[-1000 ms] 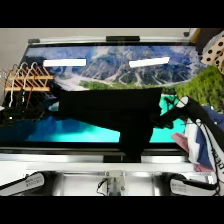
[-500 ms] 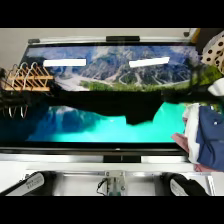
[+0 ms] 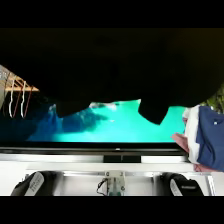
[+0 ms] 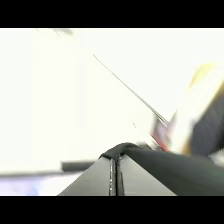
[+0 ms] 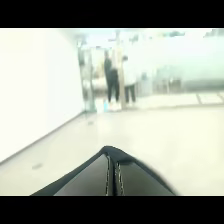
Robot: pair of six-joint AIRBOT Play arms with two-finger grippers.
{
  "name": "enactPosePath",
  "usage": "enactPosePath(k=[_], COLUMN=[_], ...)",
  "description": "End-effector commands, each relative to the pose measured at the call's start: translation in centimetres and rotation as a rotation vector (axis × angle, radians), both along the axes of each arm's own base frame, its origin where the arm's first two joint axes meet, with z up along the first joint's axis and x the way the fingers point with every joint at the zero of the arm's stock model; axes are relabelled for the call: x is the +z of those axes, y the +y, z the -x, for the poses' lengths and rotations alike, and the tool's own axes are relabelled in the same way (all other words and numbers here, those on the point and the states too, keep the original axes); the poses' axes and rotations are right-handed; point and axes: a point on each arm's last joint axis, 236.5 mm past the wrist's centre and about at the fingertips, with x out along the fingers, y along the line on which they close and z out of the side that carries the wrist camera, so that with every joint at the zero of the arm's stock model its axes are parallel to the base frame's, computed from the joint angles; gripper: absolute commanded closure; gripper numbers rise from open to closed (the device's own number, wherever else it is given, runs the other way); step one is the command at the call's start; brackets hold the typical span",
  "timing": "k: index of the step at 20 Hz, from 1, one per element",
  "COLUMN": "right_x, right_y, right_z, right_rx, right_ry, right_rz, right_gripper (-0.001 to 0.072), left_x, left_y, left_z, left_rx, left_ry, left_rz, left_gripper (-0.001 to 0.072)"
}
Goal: Fold the shirts.
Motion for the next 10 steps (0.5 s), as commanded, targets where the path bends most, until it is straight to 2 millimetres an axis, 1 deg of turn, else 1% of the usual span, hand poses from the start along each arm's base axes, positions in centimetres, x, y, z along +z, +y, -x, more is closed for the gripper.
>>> enactPosePath(k=[1, 2, 3, 4, 5, 6, 7, 8, 9, 10], right_x=[0.2, -1.4, -3.6, -5.8, -8.6, -11.8, -14.9, -18.5, -22.0, -25.9], right_y=[-2.4, -3.2, -4.1, -4.8, -5.5, -5.9, -6.0, -6.1, -5.9, -5.6], right_z=[3.0, 1.9, 0.2, -1.6, -3.7, -6.1, -8.4, -11.0, -13.4, -15.8], right_rx=[-0.117, -0.154, -0.191, -0.219, -0.238, -0.244, -0.240, -0.229, -0.209, -0.182], right_ry=[0.008, 0.082, 0.177, 0.275, 0.394, 0.527, 0.651, 0.777, 0.887, 0.995], right_rz=[-0.001, 0.014, 0.035, 0.054, 0.071, 0.085, 0.095, 0.104, 0.107, 0.106], right_gripper=[0.0647, 0.0647, 0.0647, 0.0647, 0.0647, 0.0647, 0.0646, 0.0647, 0.0646, 0.0646], left_x=[4.3, 3.8, 3.1, 2.2, 1.0, -1.2, -4.0, -7.5, -11.8, -16.4], left_y=[0.9, 2.0, 2.8, 3.6, 4.4, 5.3, 6.2, 6.9, 7.3, 7.2], left_z=[5.5, 5.6, 5.2, 4.4, 3.1, 1.4, -0.5, -2.4, -4.4, -6.2], left_rx=[0.257, 0.315, 0.345, 0.356, 0.349, 0.331, 0.306, 0.272, 0.218, 0.150], left_ry=[-0.140, -0.118, -0.088, -0.050, -0.003, 0.076, 0.179, 0.298, 0.431, 0.556], left_rz=[-0.023, -0.028, -0.026, -0.020, -0.004, 0.017, 0.039, 0.061, 0.064, 0.060], left_gripper=[0.0679, 0.0679, 0.0679, 0.0679, 0.0679, 0.0679, 0.0679, 0.0679, 0.0679, 0.0679])
